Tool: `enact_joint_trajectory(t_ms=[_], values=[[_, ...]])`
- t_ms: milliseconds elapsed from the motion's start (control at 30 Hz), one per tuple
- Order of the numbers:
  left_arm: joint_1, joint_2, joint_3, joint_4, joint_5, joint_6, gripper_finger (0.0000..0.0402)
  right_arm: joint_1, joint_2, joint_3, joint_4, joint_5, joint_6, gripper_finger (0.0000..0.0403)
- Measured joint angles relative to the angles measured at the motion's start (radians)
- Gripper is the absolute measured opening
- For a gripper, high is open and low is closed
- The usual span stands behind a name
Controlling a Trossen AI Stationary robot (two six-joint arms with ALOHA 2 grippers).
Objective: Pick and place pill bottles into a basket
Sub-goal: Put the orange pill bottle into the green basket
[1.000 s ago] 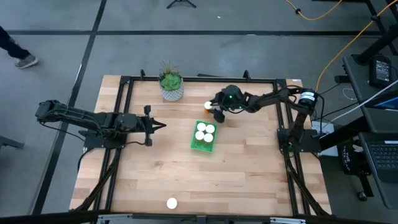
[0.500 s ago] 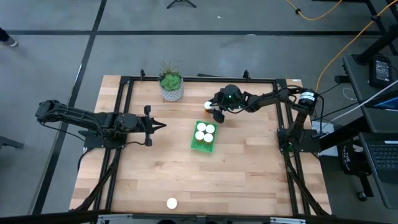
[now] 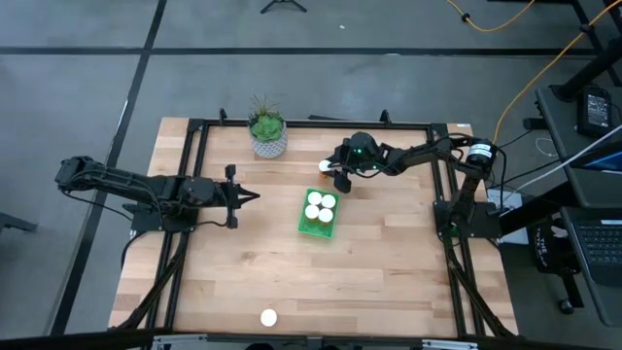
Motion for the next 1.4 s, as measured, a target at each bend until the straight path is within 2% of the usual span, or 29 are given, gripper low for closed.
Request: enact_joint_trajectory(t_ms=[1000, 1400], values=[[0.0, 0.0, 0.0, 0.0, -0.001, 0.0, 0.0004, 0.0, -0.009, -0.001, -0.001, -0.042, -0.032, 0.0229], [0.0, 0.0, 0.0, 0.0, 0.002, 0.0, 0.0002, 0.006, -0.22, -0.001, -0.113, -0.076, -0.06, 0.0229]])
